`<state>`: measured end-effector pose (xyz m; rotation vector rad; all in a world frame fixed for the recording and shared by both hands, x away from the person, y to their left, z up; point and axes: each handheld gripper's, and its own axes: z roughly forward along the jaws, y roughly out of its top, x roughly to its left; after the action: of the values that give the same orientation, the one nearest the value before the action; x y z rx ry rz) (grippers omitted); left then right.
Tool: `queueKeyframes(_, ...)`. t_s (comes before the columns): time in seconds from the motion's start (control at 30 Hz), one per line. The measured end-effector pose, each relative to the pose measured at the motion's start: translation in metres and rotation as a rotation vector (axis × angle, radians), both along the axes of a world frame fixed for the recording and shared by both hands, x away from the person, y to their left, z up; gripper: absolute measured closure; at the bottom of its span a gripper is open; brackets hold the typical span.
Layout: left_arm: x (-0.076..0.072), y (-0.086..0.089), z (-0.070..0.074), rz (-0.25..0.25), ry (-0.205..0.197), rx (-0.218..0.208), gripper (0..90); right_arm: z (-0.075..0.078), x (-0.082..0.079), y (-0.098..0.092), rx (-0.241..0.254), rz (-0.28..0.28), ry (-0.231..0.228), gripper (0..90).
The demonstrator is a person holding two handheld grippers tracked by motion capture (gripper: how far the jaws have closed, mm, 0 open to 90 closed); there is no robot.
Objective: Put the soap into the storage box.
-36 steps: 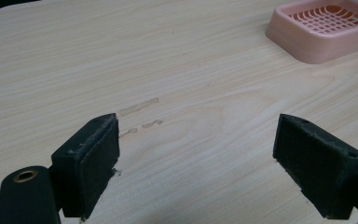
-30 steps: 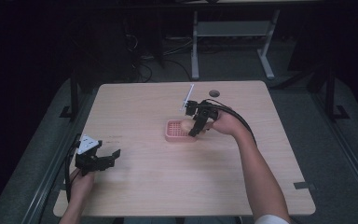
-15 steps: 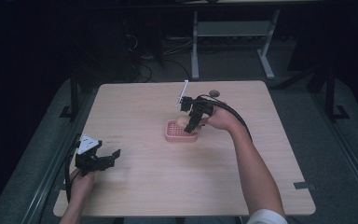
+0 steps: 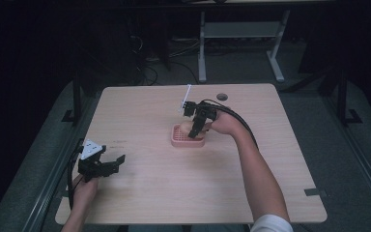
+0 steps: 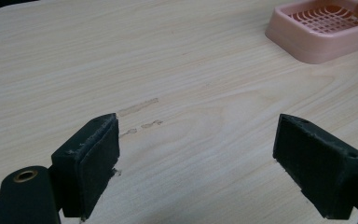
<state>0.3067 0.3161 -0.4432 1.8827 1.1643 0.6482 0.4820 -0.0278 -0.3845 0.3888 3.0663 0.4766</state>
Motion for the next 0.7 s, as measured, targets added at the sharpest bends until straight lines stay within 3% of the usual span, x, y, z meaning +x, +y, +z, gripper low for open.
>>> queueKeyframes(0.7,0.000,0.000,0.000,-0.003,0.001,0.004,14.2,-0.015,0.007,0.008,-0.014,-0.010,0.012,31.9)
